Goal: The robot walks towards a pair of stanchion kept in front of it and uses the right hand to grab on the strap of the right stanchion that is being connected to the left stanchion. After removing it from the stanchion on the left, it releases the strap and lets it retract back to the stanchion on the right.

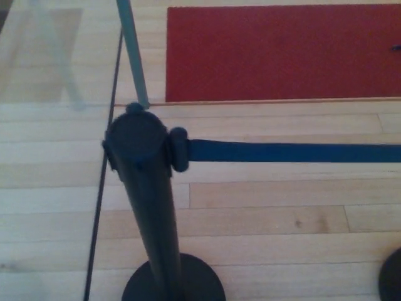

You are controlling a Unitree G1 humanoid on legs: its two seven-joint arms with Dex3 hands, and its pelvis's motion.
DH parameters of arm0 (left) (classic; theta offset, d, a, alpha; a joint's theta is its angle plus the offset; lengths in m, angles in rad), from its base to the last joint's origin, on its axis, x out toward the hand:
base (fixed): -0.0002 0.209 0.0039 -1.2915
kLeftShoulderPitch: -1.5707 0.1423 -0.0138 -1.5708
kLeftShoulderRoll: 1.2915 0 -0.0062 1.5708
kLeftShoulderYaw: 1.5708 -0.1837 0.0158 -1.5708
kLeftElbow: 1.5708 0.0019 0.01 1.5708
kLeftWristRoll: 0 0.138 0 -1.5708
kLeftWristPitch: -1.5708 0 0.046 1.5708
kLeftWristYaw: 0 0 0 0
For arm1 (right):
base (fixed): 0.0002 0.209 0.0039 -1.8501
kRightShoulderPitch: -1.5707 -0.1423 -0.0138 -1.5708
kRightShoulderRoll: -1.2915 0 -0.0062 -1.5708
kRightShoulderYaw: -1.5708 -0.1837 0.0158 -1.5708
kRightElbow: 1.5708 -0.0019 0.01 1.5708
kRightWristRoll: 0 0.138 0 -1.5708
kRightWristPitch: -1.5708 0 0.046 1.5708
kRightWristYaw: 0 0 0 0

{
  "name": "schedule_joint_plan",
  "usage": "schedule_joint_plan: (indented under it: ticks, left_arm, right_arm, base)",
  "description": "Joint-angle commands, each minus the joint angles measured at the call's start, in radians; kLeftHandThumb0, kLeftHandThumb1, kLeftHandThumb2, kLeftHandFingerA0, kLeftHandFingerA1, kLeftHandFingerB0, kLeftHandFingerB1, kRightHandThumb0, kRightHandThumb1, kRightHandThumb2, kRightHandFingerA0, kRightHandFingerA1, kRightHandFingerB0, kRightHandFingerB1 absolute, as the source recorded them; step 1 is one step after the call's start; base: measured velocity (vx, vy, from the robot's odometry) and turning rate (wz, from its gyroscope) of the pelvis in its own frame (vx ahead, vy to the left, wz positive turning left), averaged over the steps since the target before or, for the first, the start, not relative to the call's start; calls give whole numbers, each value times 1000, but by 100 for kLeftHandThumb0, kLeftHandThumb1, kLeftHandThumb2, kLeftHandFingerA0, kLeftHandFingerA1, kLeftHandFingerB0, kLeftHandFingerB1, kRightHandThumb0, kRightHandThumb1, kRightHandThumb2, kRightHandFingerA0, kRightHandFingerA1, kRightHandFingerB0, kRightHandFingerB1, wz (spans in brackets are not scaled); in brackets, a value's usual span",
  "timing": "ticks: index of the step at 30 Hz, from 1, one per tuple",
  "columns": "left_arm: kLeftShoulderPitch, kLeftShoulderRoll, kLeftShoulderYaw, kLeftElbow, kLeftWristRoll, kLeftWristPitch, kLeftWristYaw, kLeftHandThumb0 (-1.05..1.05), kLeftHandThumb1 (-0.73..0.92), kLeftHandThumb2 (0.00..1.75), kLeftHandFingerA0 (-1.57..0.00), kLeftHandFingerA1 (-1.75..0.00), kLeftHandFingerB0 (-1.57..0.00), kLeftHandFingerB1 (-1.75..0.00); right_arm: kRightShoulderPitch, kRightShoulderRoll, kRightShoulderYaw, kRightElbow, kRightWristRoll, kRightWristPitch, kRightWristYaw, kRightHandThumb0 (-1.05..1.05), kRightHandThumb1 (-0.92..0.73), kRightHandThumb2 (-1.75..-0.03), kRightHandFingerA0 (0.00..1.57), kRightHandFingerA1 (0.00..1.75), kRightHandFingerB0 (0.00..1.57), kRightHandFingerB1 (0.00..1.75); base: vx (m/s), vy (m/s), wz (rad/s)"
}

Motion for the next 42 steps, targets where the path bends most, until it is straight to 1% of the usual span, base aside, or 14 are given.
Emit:
schedule_joint_plan:
  ticks: [1,7,12,17,18,21,22,25,26,34,35,38,39,42]
  left_arm:
    - [10,14,5,-2,-14,-6,0,-42,-11,175,-157,-119,-157,-98]
    - [15,17,6,-3,-13,-16,-2,-38,-10,175,-157,-117,-157,-98]
    - [14,17,17,-2,-23,-13,-5,-48,-13,175,-157,-118,-157,-96]
    - [15,16,16,1,-23,-7,-7,-39,-20,175,-157,-115,-155,-95]
    - [16,15,15,1,-23,-4,-4,-29,-22,175,-157,-114,-155,-94]
    - [17,14,12,1,-23,-2,2,-29,-22,175,-157,-114,-155,-94]
    - [15,12,13,1,-24,-3,3,-28,-15,175,-157,-118,-157,-96]
    - [13,10,14,2,-26,-5,6,-28,-15,175,-157,-118,-157,-96]
    - [13,11,19,1,-32,-8,4,-45,-10,175,-157,-116,-157,-100]
    - [11,8,38,0,-46,-9,-3,-40,-11,175,-157,-116,-157,-96]
    - [10,7,36,1,-43,-10,-5,-48,-13,175,-157,-117,-157,-98]
    - [10,7,37,2,-40,-11,-6,-48,-13,175,-157,-117,-157,-98]
    - [10,6,37,2,-39,-10,-5,-35,-15,175,-157,-118,-157,-99]
    - [12,5,36,2,-35,-6,0,-39,-19,175,-157,-114,-156,-95]
  right_arm:
    - [-3,4,-6,8,15,-13,12,-5,-67,-66,98,56,66,48]
    - [6,14,-5,-18,17,-36,7,-4,-63,-71,95,56,66,47]
    - [5,22,-7,-28,19,-54,0,-1,-63,-68,96,58,65,50]
    - [20,24,-4,-41,14,-82,-12,-2,-61,-69,95,59,65,51]
    - [21,25,-7,-44,17,-83,-13,-4,-62,-69,95,59,64,51]
    - [23,27,-11,-49,20,-82,-15,-4,-62,-69,95,59,64,51]
    - [24,29,-18,-58,28,-87,-15,1,-60,-74,98,63,65,50]
    - [25,33,-30,-73,38,-93,-16,1,-60,-74,98,63,65,50]
    - [35,32,-31,-90,39,-105,-16,7,-56,-84,98,68,64,51]
    - [60,28,-39,-141,46,-117,-11,6,-58,-82,99,64,64,49]
    - [69,26,-40,-150,46,-120,-15,6,-58,-86,99,65,64,50]
    - [75,26,-41,-157,46,-120,-15,6,-58,-86,99,65,64,50]
    - [79,27,-42,-164,46,-121,-15,6,-58,-86,99,66,65,51]
    - [86,28,-42,-173,47,-122,-14,7,-55,-89,99,66,64,50]
  base:
    - [163,311,-31]
    - [122,192,0]
    - [96,35,3]
    - [86,-73,6]
    - [58,-90,1]
    - [44,-80,-3]
    - [0,0,0]
    - [-3,33,-1]
    - [-21,135,-5]
    - [19,274,-10]
    - [47,100,-9]
    - [26,-22,5]
    - [42,-51,9]
    - [12,-19,3]
